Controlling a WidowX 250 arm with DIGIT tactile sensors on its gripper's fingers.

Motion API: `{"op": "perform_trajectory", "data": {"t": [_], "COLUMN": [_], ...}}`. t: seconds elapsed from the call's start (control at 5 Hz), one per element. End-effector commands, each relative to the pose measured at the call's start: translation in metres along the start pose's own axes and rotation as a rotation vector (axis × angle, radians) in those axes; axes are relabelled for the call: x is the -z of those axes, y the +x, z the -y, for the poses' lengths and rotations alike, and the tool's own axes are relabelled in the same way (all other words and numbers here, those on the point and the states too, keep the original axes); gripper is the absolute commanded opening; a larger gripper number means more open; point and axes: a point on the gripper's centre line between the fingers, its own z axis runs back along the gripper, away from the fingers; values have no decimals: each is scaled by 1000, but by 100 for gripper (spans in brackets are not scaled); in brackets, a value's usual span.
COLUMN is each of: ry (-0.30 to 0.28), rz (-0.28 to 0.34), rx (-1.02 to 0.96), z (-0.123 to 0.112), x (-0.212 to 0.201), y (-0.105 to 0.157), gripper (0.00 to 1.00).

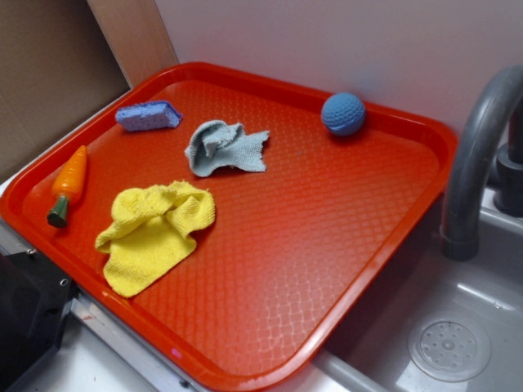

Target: Grab the blue ball.

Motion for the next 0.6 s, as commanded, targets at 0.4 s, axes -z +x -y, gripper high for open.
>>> {"op": "perform_trajectory", "data": {"t": [0.4], "ry": [-42], "rz": [211], "rx": [179], "z": [21], "x": [61], "y": [55], "gripper": [100]}}
